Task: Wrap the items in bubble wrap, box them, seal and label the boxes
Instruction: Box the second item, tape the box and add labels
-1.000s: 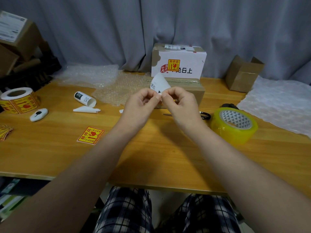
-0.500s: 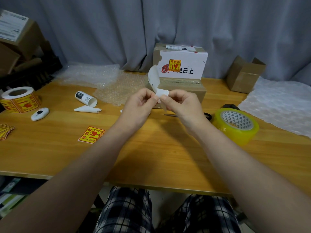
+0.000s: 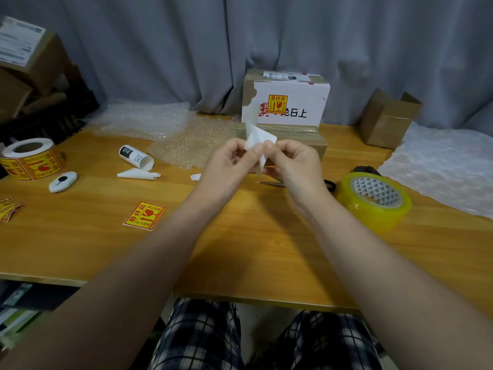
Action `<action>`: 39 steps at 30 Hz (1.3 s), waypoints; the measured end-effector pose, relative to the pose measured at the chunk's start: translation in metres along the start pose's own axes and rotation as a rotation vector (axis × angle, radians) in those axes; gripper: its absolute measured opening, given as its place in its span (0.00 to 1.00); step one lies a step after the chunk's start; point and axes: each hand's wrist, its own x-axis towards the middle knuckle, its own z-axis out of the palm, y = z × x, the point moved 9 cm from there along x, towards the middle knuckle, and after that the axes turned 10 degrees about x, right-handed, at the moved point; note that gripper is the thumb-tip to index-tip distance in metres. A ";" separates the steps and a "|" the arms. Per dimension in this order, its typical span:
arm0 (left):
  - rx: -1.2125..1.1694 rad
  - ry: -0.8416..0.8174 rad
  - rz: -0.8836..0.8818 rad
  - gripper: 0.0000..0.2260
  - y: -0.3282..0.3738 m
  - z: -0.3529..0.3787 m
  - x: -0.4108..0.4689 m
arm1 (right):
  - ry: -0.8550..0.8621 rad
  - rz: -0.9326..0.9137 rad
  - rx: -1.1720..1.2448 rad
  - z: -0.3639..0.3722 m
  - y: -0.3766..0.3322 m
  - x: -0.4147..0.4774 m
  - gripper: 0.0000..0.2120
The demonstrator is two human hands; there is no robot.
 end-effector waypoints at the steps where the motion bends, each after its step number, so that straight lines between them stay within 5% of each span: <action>1: 0.047 -0.008 0.007 0.09 -0.001 0.003 0.000 | 0.005 -0.005 0.009 0.001 0.000 0.000 0.08; 11: 0.190 0.007 -0.047 0.04 -0.015 -0.015 0.002 | 0.084 0.057 -0.106 -0.035 -0.005 0.013 0.11; 15: 0.198 -0.021 -0.033 0.11 -0.013 0.006 0.003 | 0.050 -0.044 -0.166 -0.015 -0.011 0.005 0.12; 27: 0.215 0.067 -0.015 0.10 -0.009 0.005 0.006 | 0.072 -0.064 -0.049 -0.001 -0.001 -0.005 0.12; 34: 0.183 -0.170 -0.080 0.05 -0.018 0.012 0.003 | -0.066 0.244 0.012 -0.012 0.018 0.001 0.09; 39: 0.004 -0.167 -0.180 0.06 -0.027 0.012 -0.001 | -0.076 0.311 0.173 -0.005 0.022 -0.005 0.09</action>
